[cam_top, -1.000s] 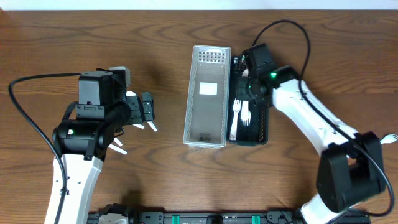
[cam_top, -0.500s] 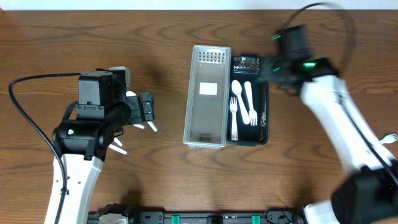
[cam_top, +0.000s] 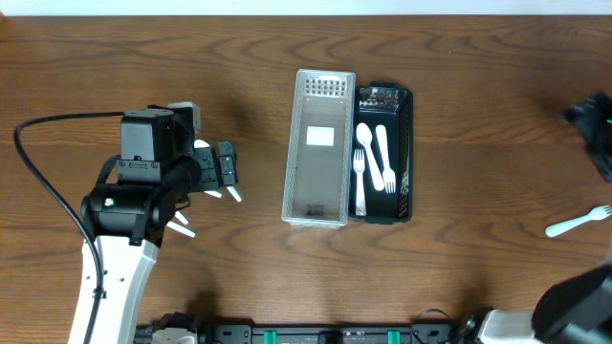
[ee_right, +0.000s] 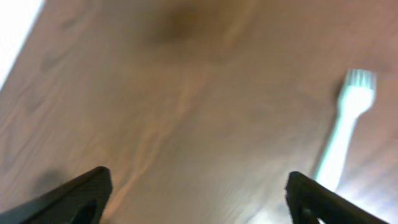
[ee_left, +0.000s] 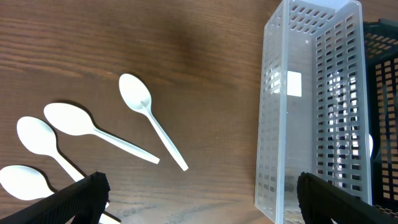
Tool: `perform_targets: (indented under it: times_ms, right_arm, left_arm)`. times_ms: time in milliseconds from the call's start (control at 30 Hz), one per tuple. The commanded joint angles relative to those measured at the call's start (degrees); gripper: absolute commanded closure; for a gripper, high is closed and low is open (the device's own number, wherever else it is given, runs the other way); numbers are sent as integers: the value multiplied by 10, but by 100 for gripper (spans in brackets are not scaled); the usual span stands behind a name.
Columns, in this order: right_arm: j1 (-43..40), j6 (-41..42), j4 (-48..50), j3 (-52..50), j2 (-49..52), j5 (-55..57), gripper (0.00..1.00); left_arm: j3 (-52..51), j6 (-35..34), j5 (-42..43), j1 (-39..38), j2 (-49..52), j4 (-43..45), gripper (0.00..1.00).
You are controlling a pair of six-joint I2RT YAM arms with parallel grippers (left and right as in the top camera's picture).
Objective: Pack container
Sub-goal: 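Reach the right gripper to the last white fork and grasp it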
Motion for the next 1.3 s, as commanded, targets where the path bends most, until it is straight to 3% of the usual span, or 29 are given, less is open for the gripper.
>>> perform_targets:
  times_ms: [0,367,867,1267]
  right_arm:
    - [-57,-43,-1,-7,42,-27,2]
    - [-158,-194,29,-7,197,-22,1]
    - [-174,-142,60,-8,240,83,1]
    - [-174,-116,96,-40,241,85,1]
  left_arm:
    - [13,4,3,2,4,-1,2]
    - [13,4,3,2,4,-1,2]
    - [13,3,3,2,4,-1,2]
    - [13,3,3,2,4,-1,2]
